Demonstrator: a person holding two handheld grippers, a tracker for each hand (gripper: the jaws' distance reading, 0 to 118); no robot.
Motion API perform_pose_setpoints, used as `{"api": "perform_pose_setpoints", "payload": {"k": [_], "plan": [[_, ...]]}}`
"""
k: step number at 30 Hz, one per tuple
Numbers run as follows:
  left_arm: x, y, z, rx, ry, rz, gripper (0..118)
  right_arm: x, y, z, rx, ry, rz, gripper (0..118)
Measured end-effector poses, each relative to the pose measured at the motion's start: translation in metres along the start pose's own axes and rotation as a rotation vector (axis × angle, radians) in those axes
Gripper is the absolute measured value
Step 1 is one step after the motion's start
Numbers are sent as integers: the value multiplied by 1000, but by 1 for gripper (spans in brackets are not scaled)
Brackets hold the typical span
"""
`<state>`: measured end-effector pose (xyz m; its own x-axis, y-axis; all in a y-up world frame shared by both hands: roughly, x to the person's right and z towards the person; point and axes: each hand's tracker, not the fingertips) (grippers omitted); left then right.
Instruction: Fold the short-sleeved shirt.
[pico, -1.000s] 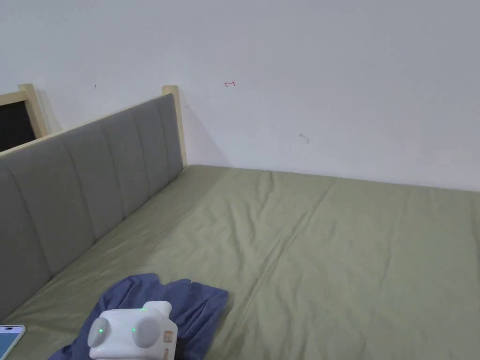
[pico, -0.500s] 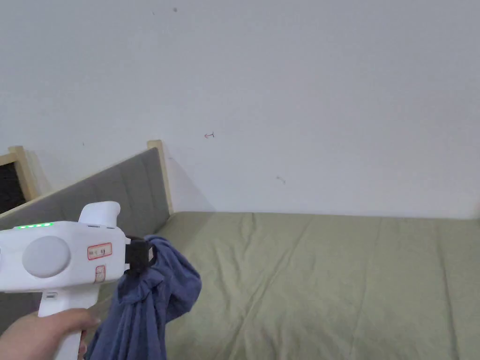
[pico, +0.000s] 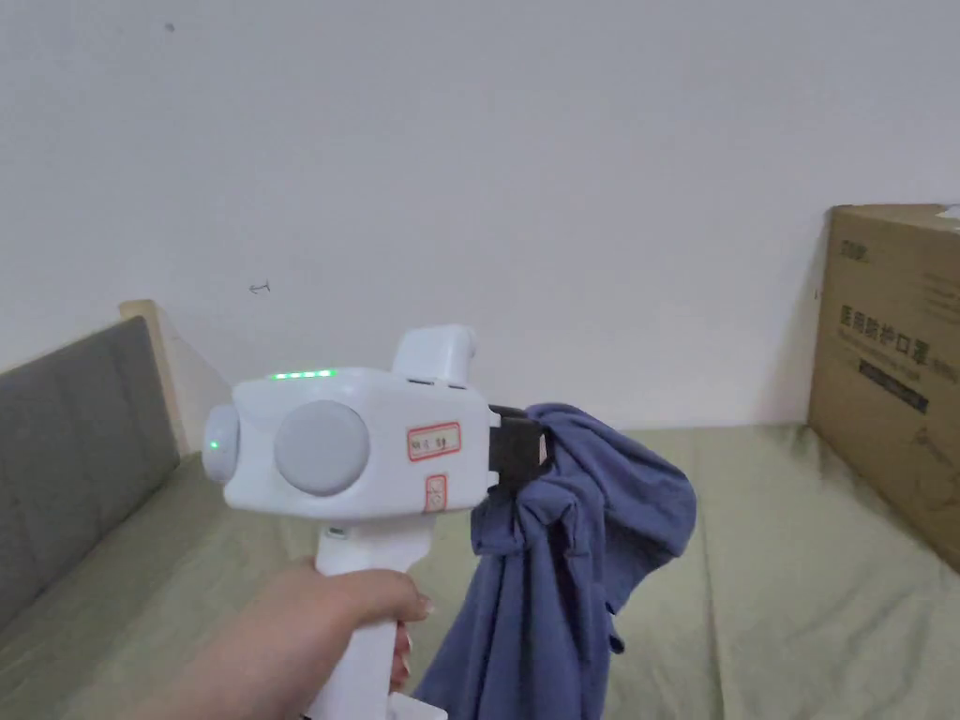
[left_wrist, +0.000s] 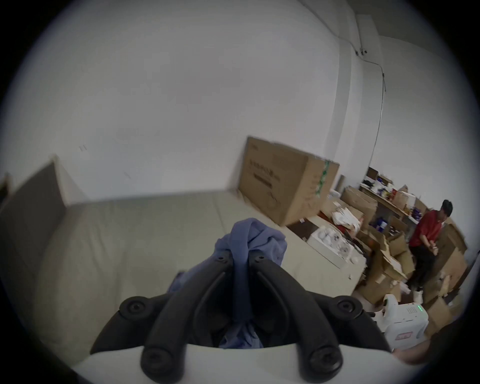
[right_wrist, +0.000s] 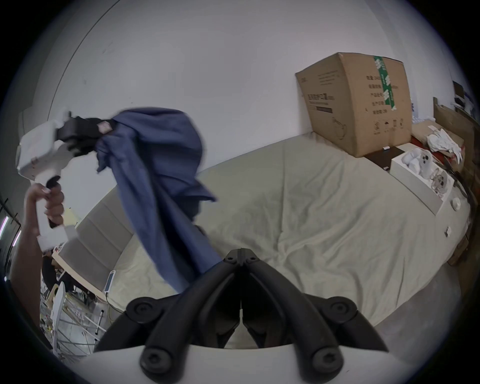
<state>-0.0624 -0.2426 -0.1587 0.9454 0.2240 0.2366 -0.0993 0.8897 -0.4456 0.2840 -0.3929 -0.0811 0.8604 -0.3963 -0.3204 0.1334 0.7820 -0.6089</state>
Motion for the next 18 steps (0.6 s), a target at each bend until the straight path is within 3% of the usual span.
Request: {"api": "perform_pose_setpoints", "payload": {"k": [7,8,9,10,11,14,18], "plan": [[-25,-165,-163,-500,95,256,16,36,-17,-8,-50,-84,-70,0],[-30,-187,-174,-560,114,276,25,40,-19,-10,-58,-84,-85,0],[-35,-212,-184,-628,125,322,41,42,-22,-12,-67,-86,-97,0],[-41,-232,-190,-691,122,371,78,44,-25,-14,-76,-89,-101,0],[-48,-247,-192,-727,110,432,96,45,-28,-16,-85,-92,-102,0],[-63,-267,-183,-682,52,649,99,45,-34,-21,-105,-89,-97,0],[-83,-241,-162,-619,75,737,98,37,-32,-27,-117,-73,-86,0]]}}
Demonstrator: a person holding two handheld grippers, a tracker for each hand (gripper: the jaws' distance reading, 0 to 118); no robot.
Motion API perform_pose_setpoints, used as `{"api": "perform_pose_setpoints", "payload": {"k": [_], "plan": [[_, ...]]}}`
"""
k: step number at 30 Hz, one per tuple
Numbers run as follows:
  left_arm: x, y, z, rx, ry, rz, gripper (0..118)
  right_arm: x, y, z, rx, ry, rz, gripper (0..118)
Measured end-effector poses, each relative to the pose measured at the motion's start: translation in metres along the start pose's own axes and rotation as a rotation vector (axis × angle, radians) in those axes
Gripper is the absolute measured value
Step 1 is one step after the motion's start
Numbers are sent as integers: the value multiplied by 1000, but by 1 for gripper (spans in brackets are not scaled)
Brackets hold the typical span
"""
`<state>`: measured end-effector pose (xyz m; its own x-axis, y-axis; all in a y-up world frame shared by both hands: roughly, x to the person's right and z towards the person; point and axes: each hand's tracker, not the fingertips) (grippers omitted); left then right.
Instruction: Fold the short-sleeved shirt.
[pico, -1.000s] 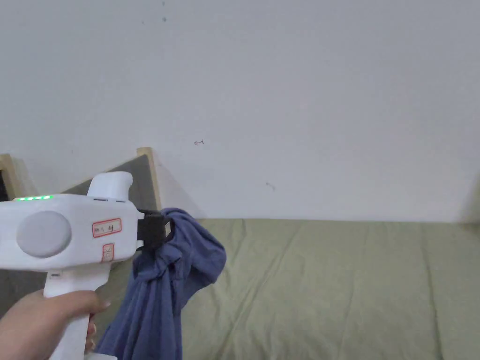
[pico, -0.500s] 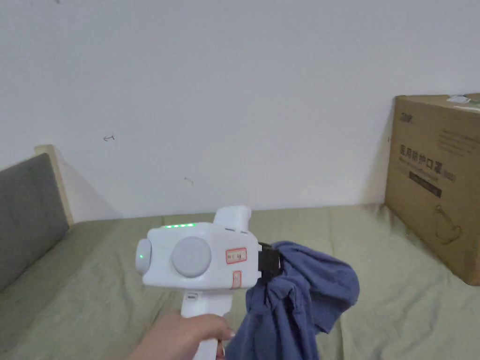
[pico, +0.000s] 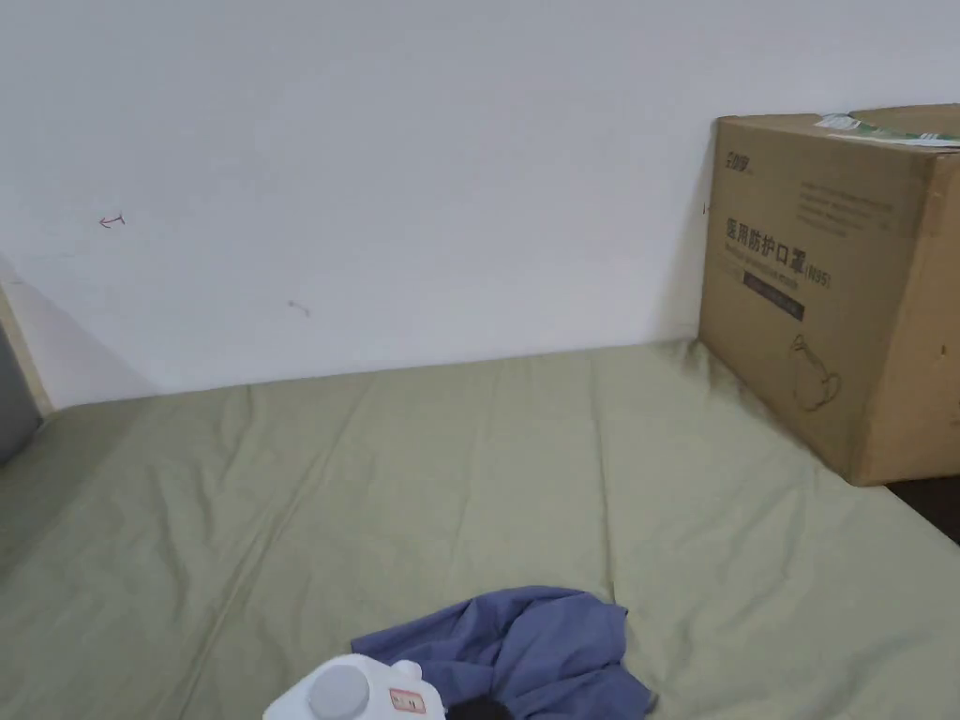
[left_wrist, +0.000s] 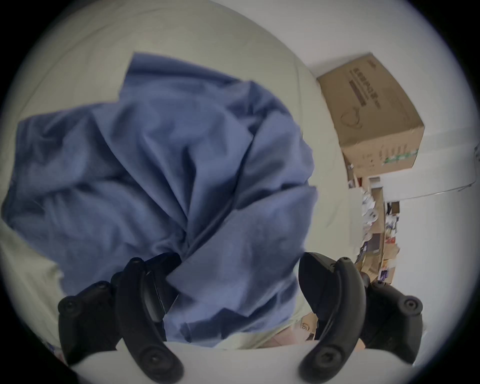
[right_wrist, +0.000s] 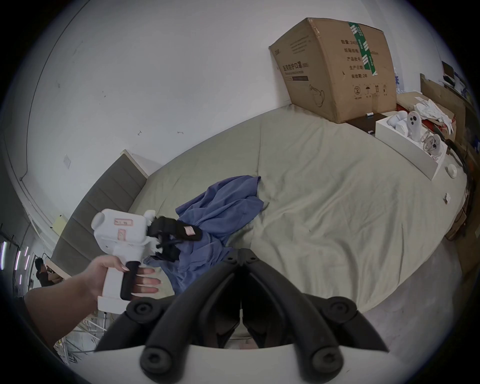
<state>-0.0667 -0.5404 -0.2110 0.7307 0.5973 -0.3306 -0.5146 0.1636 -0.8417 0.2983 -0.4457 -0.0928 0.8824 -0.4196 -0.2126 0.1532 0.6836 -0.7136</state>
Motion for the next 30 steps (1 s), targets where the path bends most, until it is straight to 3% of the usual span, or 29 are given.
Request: {"api": "perform_pose_setpoints", "payload": {"k": [5,9,11,12,13,14,15,17,20,23,30], "plan": [[21,10,90,164,5,-160,98,-19,10,6,41,35,29,0],[29,-22,183,478,75,-323,97,-36,21,17,102,45,90,0],[22,-53,220,663,96,-384,75,-44,24,23,146,51,117,0],[18,-74,236,767,121,-402,51,-47,24,27,183,54,131,0],[13,-96,249,874,154,-424,14,-51,22,32,233,59,141,0],[6,-115,257,963,182,-434,2,-53,19,37,290,66,153,0],[-1,-137,265,1053,223,-442,2,-55,14,42,366,72,172,0],[-16,-172,279,1179,163,-463,0,-59,2,52,500,37,223,0],[-23,-215,281,1343,333,-472,0,-65,-12,61,634,-22,283,0],[-29,-237,275,1379,372,-540,0,-69,-17,63,696,-40,346,0],[-28,-243,262,1337,391,-533,0,-76,-17,71,725,-29,352,0]]}}
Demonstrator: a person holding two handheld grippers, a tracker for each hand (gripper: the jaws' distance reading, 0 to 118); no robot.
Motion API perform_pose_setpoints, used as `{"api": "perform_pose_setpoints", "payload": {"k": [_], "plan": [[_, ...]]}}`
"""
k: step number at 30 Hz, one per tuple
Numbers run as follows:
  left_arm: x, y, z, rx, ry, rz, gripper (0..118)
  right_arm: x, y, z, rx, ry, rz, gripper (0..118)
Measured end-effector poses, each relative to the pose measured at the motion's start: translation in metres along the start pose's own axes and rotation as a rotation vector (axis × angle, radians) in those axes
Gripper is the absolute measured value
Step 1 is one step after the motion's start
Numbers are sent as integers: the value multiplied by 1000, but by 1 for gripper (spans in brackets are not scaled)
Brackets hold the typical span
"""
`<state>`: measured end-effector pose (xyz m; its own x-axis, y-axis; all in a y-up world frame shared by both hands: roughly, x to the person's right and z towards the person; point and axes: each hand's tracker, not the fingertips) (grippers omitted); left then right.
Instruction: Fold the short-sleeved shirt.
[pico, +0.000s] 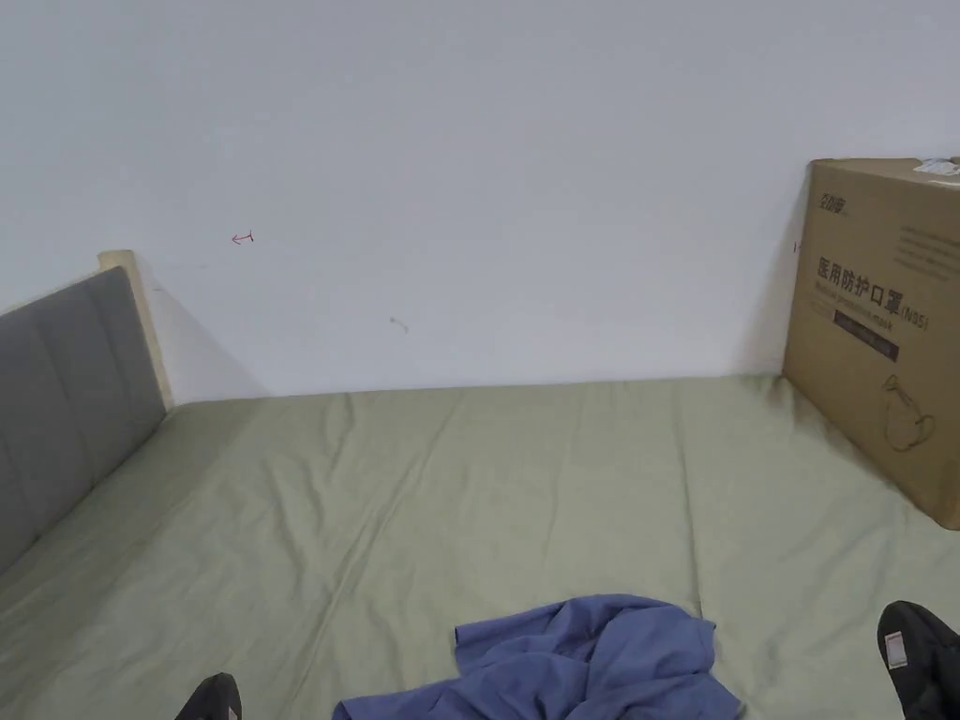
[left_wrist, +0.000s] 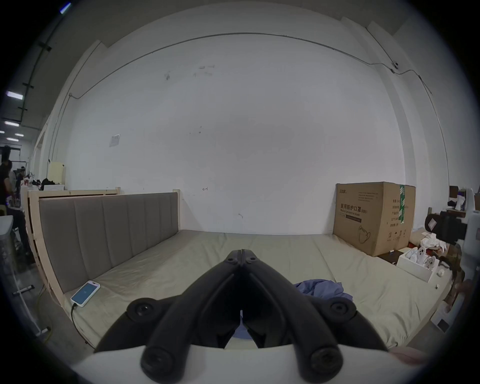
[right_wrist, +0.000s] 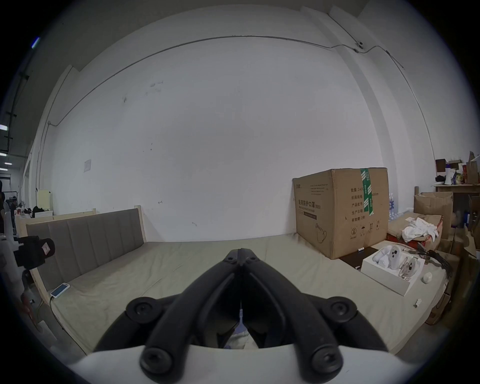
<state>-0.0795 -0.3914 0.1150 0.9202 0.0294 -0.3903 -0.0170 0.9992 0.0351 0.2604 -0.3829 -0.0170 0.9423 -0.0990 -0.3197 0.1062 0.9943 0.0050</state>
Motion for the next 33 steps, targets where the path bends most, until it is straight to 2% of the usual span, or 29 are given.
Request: {"api": "perform_pose_setpoints", "payload": {"k": [4,6,7,9,12,14,15,16,17,18,19,20,21,25,28,30,31,32,33], "plan": [[3,7,-7,-6,-20,-31,0,-1,0,-1,-26,17,25,0],[0,22,-27,-34,-101,26,0,0,2,-3,-47,35,23,0],[-5,32,-49,-105,-150,47,0,1,2,-5,-65,55,11,0],[-13,43,-109,-363,-185,108,0,4,-1,-13,-132,88,-9,0],[-29,12,-207,-896,-234,237,0,8,-11,-21,-209,87,-41,0],[-40,-25,-249,-1023,-235,340,0,13,-17,-23,-249,88,-78,0],[-44,-41,-266,-1050,-221,358,15,15,-20,-25,-268,88,-95,0],[-48,-54,-278,-1059,-187,389,51,17,-22,-26,-283,87,-103,0],[-47,-70,-291,-1085,-122,375,113,19,-24,-27,-299,80,-108,0],[-47,-88,-307,-1137,-89,365,117,22,-27,-28,-318,71,-111,0],[-46,-102,-318,-1175,-101,370,112,24,-29,-30,-334,68,-116,0],[-48,-102,-325,-1139,-69,364,112,27,-32,-33,-354,65,-123,0],[-44,-119,-333,-1183,-34,338,112,30,-34,-35,-373,60,-131,0],[-31,-178,-363,-1268,-37,264,112,40,-43,-45,-447,28,-152,0],[-12,-210,-366,-1312,-66,102,112,45,-52,-52,-492,11,-165,0],[15,-202,-343,-1209,-31,-92,110,46,-59,-56,-517,-2,-160,0],[26,-195,-330,-1140,-14,-132,100,46,-61,-59,-526,-4,-159,0],[30,-191,-320,-1065,-28,-158,81,46,-64,-62,-534,-2,-161,0],[36,-190,-309,-1025,-47,-191,56,46,-67,-67,-543,3,-167,0]]}}
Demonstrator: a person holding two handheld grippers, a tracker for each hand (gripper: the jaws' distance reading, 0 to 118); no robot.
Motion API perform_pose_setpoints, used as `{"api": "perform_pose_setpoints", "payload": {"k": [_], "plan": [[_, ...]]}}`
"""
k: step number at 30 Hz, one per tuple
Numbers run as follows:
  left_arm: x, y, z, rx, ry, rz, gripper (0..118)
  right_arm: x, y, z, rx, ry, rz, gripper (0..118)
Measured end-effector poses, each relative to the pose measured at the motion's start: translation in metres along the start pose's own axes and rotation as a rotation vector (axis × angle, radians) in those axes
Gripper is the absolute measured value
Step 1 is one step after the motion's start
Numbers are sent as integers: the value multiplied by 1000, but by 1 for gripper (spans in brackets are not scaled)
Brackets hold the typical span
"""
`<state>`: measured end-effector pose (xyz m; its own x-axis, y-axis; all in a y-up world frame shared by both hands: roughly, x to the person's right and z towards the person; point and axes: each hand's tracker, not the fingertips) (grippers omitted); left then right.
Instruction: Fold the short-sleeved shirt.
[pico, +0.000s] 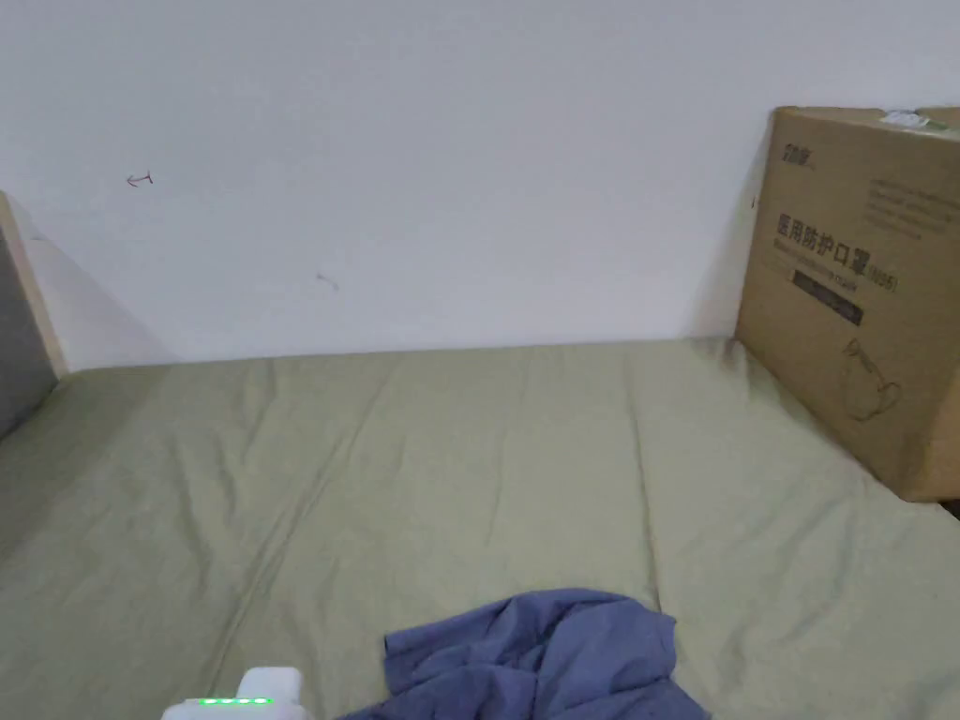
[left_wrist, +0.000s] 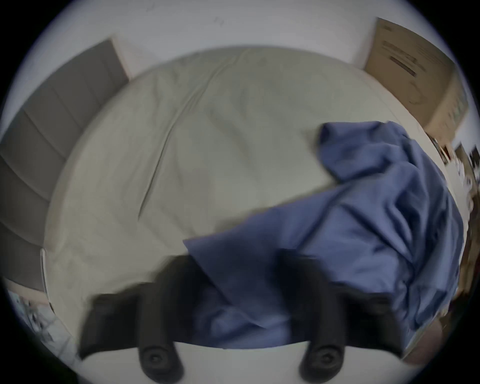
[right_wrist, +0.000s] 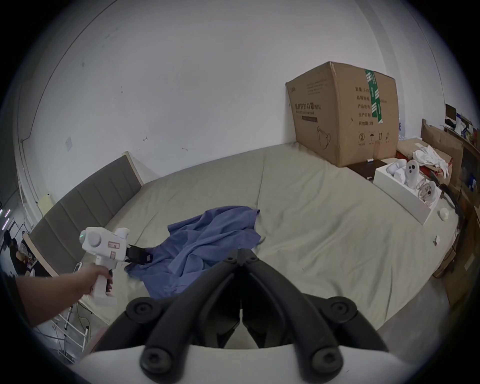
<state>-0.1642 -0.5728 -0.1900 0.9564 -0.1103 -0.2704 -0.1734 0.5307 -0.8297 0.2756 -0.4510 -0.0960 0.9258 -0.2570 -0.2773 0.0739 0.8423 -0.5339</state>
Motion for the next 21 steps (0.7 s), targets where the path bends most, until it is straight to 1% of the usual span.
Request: {"api": "perform_pose_setpoints", "payload": {"k": [1,2,3,4,5,6,8,9,10,11,12,13,14,15,17,18,19,21], "plan": [[5,-5,5,28,-33,-22,4,-1,1,-4,-7,4,-2,0],[9,-11,10,44,-100,-38,5,-2,6,-11,-22,13,-8,0],[13,-17,17,91,-130,-27,5,-3,14,-19,-41,40,-20,0],[13,-26,33,136,-143,-12,5,-2,24,-28,-61,93,-37,0],[12,-32,45,200,-153,7,5,-3,40,-42,-99,179,-64,0],[8,-39,59,273,-156,30,5,-7,58,-61,-149,209,-66,0],[0,-43,81,347,-198,78,5,-15,90,-106,-253,204,-70,0],[-6,-47,90,373,-225,111,5,-19,109,-137,-330,200,-79,7],[-11,-50,96,389,-248,138,5,-23,122,-163,-392,198,-88,50],[-13,-56,98,307,-321,214,5,-27,135,-194,-450,189,-120,84],[-17,-55,97,298,-330,226,5,-32,144,-227,-525,176,-114,97],[-20,-55,97,288,-332,234,5,-35,150,-254,-556,160,-110,97],[-24,-57,98,278,-334,255,5,-42,157,-285,-584,111,-116,97],[-27,-58,98,305,-313,255,5,-50,162,-314,-644,45,-79,97],[-32,-63,96,290,-332,290,5,-62,160,-366,-718,6,-26,97],[-34,-65,93,280,-334,301,5,-67,157,-392,-794,-13,-6,97],[-36,-65,92,286,-327,296,5,-71,154,-412,-839,-24,4,97],[-36,-70,89,272,-318,300,5,-78,142,-445,-854,-73,4,97]]}}
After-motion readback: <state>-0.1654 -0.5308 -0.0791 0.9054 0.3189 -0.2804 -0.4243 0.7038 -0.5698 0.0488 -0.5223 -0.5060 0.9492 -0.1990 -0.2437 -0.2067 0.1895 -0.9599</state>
